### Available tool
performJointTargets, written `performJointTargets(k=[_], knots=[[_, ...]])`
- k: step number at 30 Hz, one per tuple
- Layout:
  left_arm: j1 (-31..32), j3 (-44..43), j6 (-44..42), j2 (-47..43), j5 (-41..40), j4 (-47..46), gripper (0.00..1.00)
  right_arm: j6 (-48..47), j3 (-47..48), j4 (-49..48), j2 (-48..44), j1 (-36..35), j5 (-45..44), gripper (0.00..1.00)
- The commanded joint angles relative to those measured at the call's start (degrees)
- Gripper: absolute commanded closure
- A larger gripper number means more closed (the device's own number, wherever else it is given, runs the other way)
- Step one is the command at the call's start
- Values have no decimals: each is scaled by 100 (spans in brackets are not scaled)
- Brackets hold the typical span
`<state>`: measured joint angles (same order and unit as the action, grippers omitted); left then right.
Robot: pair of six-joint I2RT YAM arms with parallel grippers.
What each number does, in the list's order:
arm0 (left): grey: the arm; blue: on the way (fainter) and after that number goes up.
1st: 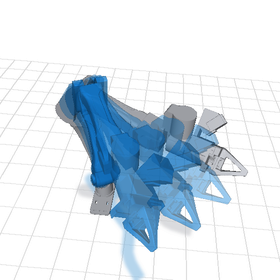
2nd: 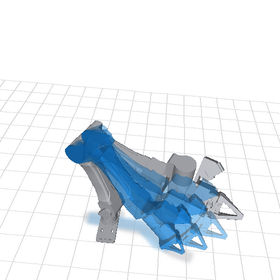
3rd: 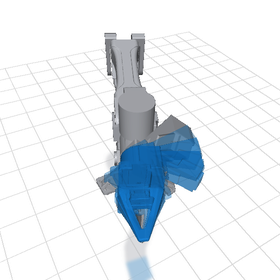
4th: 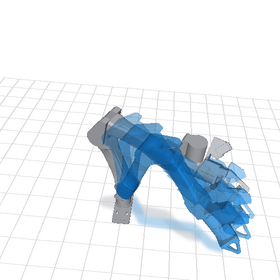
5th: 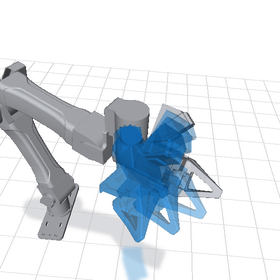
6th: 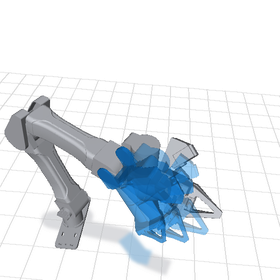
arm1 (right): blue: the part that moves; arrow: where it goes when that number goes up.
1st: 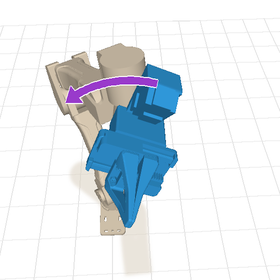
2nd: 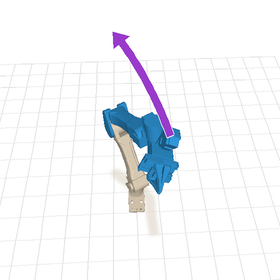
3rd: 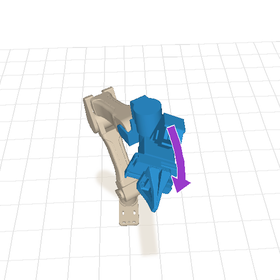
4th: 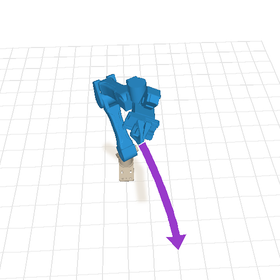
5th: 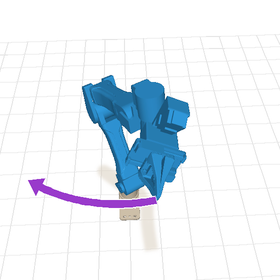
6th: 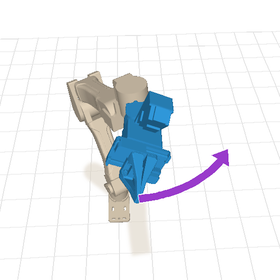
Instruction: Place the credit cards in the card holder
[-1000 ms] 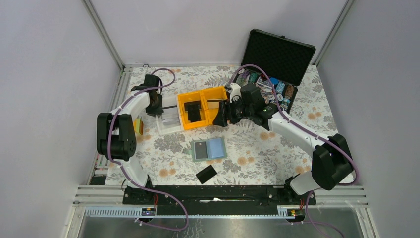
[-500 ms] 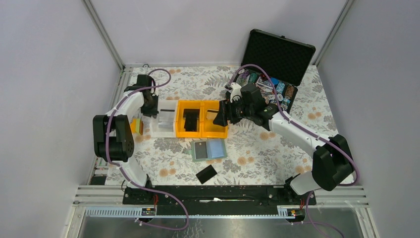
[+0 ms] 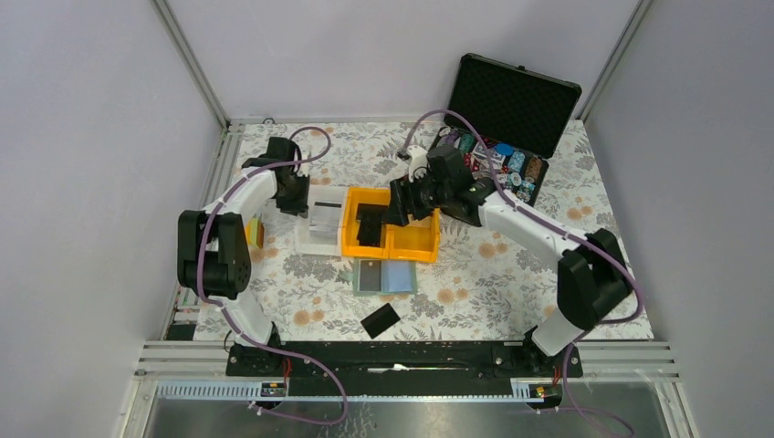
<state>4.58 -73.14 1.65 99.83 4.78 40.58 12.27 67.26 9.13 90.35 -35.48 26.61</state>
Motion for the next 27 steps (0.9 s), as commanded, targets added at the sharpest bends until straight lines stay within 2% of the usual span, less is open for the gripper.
performJointTargets(k=[1, 3, 6, 8, 11, 14, 18, 22, 24, 27], knots=[[96, -245, 138, -403, 295, -164, 68, -783, 919, 536, 565, -267, -62, 31], [96, -252, 233, -579, 208, -188, 44, -1149, 1363, 870, 938, -362, -146, 33], [95, -270, 370, -801, 9, -191, 17, -1639, 2015, 1278, 1580, -417, -158, 36], [95, -258, 441, -922, -231, -191, 9, -1848, 2478, 1568, 2017, -420, -156, 38], [95, -320, 595, -1038, -307, -59, 7, -2119, 3058, 2061, 2617, -425, -174, 41], [95, -316, 1035, -1305, 72, 114, 7, -2326, 3312, 2244, 2972, -441, -314, 42], [95, 870, 2001, -2267, 605, -1006, 6, -2572, 3606, 2325, 3333, -442, -448, 41], [96, 1815, 2595, -2892, -20, -1933, 6, -2689, 4219, 2558, 3815, -449, -656, 40], [96, 2087, 2674, -2982, -378, -2149, 6, -2747, 4519, 2702, 4025, -458, -784, 40], [95, 2366, 2721, -2940, -454, -2512, 6, -2850, 4867, 2924, 4264, -461, -1129, 40]])
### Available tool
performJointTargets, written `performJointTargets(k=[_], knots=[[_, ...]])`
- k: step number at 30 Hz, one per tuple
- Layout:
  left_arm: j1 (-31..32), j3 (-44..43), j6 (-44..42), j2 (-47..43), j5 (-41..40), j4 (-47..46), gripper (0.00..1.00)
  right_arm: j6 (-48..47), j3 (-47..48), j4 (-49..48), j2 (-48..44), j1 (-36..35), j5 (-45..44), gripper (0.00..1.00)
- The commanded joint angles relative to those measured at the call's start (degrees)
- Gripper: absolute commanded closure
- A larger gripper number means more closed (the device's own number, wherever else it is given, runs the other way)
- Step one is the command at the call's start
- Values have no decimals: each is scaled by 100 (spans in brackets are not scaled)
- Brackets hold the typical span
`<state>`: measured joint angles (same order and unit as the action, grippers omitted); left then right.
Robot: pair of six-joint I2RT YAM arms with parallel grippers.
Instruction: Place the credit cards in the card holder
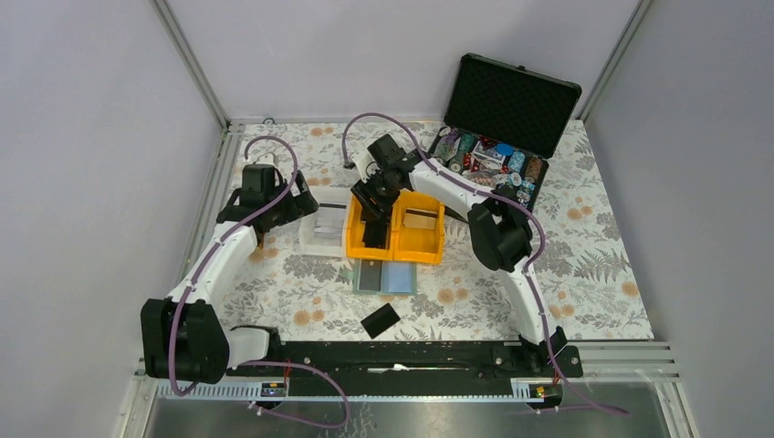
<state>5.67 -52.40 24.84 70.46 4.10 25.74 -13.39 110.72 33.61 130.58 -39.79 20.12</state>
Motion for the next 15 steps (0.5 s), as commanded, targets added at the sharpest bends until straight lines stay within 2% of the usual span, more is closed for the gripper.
performJointTargets(k=[1, 4, 9, 15], knots=[[-14, 356, 399, 65, -459, -1120, 6, -321, 630, 543, 307, -30, -536, 39], [-16, 406, 328, 337, -744, -1227, 10, -402, 1080, 878, 607, -31, -566, 38], [-13, 397, 217, 754, -763, -1487, 29, -519, 1782, 1397, 1098, -36, -551, 39], [-15, 378, 24, 1101, -796, -1706, 42, -637, 2168, 1760, 1406, -38, -391, 40]])
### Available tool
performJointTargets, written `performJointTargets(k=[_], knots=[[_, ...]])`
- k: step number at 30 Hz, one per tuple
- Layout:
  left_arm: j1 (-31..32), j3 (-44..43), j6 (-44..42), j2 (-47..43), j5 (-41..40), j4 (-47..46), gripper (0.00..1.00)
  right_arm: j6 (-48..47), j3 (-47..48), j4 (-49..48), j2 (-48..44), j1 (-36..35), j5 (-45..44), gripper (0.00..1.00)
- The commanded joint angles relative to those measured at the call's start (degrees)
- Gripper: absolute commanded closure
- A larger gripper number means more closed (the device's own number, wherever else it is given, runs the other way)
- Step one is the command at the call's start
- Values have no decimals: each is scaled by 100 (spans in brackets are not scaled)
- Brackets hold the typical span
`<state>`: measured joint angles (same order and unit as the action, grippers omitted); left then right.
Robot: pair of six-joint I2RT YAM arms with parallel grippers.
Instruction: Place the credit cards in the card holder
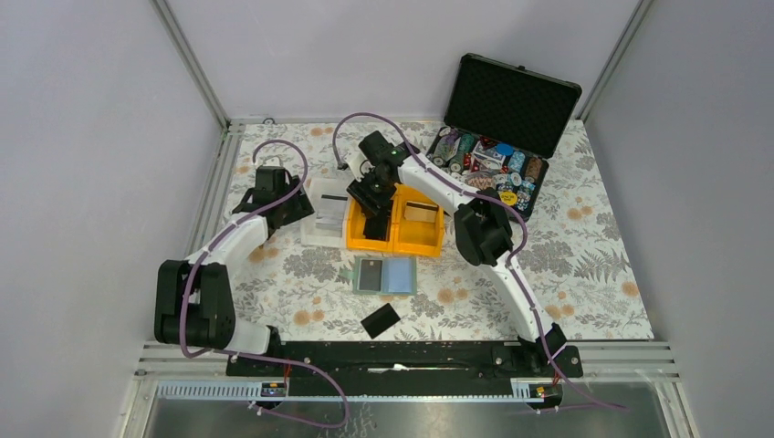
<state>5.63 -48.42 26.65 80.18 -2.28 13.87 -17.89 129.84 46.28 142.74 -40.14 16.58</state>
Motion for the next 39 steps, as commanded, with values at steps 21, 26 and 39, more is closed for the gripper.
performJointTargets(k=[21, 26, 39], knots=[[86, -430, -538, 755, -298, -327, 95, -133, 282, 640, 185, -11, 815, 57], [105, -455, -547, 747, -366, -276, 96, -42, 114, 627, -25, -4, 1114, 68], [132, -479, -531, 727, -367, -219, 100, 656, 36, -144, -268, -184, -842, 52]])
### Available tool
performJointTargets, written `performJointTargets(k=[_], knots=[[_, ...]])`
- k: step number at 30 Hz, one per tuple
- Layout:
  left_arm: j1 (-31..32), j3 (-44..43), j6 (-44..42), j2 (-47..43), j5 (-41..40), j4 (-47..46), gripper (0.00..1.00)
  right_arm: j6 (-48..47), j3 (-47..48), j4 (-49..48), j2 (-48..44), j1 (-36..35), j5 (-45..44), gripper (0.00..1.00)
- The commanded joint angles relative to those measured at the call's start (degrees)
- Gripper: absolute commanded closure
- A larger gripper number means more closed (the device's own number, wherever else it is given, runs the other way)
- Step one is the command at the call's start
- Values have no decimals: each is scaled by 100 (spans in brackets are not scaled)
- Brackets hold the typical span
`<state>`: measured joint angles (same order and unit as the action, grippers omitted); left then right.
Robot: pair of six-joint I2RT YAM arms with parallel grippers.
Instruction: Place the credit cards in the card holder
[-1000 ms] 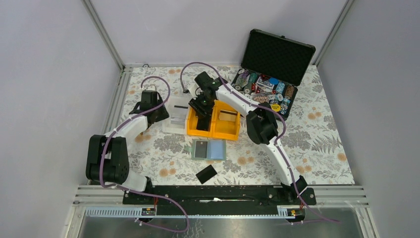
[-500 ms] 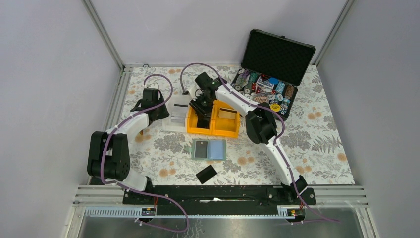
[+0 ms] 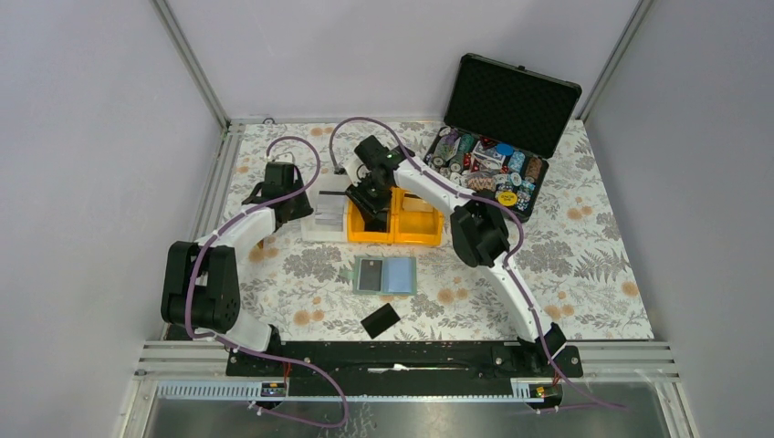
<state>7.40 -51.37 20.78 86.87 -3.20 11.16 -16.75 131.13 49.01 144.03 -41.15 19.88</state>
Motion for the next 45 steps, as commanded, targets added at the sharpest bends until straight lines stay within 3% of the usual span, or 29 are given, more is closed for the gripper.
performJointTargets(k=[1, 10, 14, 30, 45], knots=[[-39, -176, 66, 48, -269, 53, 100, 621, -207, -551, -448, -103, -1202, 52], [-8, -225, -36, 40, -356, 146, 100, 78, -2316, -2459, -1695, -262, -1405, 43], [-4, -287, -94, 65, -412, 209, 100, -375, -2843, -2840, -2090, -260, -1423, 36], [-5, -616, -242, 305, -199, 389, 100, -1075, -2294, -2609, -1350, -257, -1664, 26], [-2, -690, -494, 450, -128, 387, 100, -1503, -1098, -2015, -421, -146, -1709, 30]])
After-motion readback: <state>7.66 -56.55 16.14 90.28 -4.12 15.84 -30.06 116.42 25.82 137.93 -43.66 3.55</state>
